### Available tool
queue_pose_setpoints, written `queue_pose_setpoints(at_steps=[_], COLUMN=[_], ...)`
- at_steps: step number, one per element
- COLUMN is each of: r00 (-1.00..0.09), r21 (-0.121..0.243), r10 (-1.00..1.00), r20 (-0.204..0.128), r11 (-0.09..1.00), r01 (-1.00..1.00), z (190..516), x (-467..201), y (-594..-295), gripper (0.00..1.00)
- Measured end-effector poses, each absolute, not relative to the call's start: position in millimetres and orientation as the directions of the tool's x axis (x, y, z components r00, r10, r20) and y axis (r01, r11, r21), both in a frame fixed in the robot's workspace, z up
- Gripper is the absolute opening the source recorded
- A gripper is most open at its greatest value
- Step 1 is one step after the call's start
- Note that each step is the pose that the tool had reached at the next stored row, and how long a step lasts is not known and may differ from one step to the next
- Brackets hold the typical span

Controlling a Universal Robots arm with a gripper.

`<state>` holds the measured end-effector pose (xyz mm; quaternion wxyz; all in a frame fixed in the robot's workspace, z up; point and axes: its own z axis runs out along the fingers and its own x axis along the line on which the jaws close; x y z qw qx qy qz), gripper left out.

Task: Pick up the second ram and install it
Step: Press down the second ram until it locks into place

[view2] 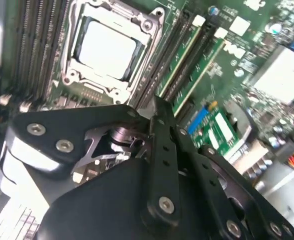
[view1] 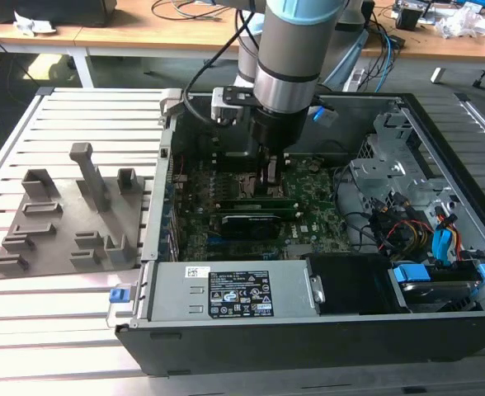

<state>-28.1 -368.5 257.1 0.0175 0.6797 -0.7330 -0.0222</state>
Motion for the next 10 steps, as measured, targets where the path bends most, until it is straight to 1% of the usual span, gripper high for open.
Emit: queue_pose_setpoints(at_steps=[2,10], r00=[-0.075,-0.075], r21=[0.056,0.056], r10=[-0.997,-0.997], r20=[-0.005,-0.004], r11=[0.075,0.075], r01=[-0.996,-0.996], z=[267.5,268.3], x=[-28.1,-28.1], y=[-368.5,-368.6], gripper=[0.11,0.11])
